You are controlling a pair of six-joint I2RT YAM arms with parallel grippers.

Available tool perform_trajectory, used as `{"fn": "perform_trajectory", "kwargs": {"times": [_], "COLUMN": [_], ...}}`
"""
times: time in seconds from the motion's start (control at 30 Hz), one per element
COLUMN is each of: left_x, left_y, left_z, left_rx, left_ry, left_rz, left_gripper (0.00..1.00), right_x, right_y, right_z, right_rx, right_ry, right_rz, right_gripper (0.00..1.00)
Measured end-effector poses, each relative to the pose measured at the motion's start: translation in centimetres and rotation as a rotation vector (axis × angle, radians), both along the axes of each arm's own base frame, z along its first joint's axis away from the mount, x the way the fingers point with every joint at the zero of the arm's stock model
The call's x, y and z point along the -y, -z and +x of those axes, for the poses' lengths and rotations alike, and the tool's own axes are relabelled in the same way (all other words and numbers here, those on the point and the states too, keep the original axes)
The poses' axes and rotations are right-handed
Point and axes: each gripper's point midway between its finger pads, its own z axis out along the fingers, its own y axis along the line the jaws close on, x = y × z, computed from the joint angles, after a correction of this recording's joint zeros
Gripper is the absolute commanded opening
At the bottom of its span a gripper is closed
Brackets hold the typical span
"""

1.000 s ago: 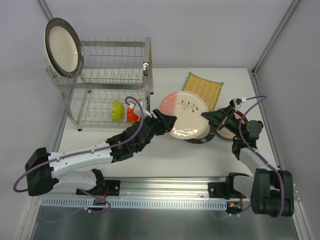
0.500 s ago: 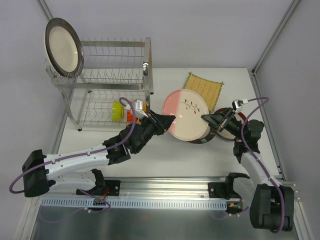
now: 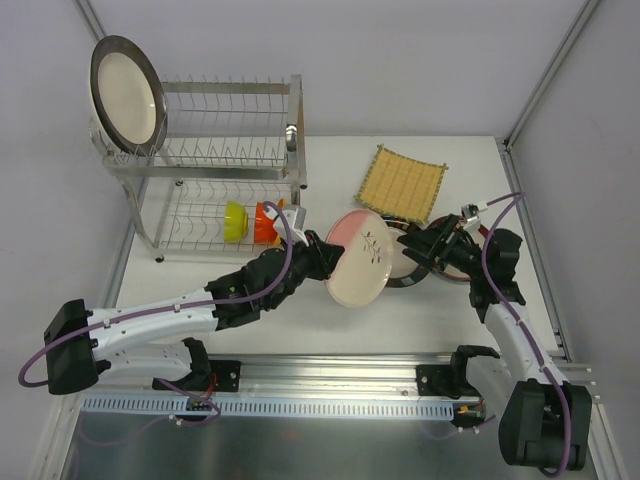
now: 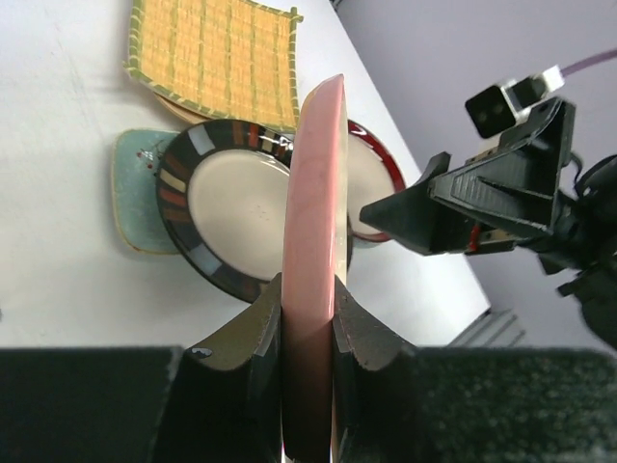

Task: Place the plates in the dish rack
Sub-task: Pass the plate from the right arm to the left, then insert the plate into the dish rack

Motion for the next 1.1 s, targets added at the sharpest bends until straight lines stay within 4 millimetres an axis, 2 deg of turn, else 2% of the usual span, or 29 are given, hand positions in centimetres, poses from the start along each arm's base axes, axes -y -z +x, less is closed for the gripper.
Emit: {"fn": "perform_trajectory", "kwargs": {"times": [0.13, 0.23, 0.37, 0.53, 0.77, 1.1], "left_x": [0.0, 0.2, 0.6, 1.1, 0.9, -1.0], "left_y": [0.2, -0.5, -2.5, -6.0, -12.2, -25.8], "left_z": [-0.1, -0.3, -0.6, -1.0, -1.3, 0.0], "left_rx": [0.059, 0.12, 0.211, 0.343, 0.524, 0.799], "left_ry": [0.042, 0.089, 0.153, 0.236, 0.274, 0.129], "left_rz": [0.091, 0.159, 0.229, 0.299, 0.353, 0.365], "left_gripper": [0.0, 0.0, 0.0, 0.0, 0.0, 0.0], "right_x": [0.4, 0.8, 1.4, 2.3, 3.4, 4.0], "right_y": [0.9, 1.8, 2.9, 4.6, 6.0, 6.3], "right_z": [0.2, 0.2, 0.3, 0.2, 0.0, 0.2], "right_rx": [-0.022, -0.043, -0.074, -0.128, -0.169, -0.17], "right_ry": [0.016, 0.035, 0.064, 0.104, 0.144, 0.154], "right_rz": [-0.061, -0.113, -0.179, -0.259, -0.343, -0.392], "right_gripper": [0.98, 0.99, 0.99, 1.0, 1.0, 1.0]}}
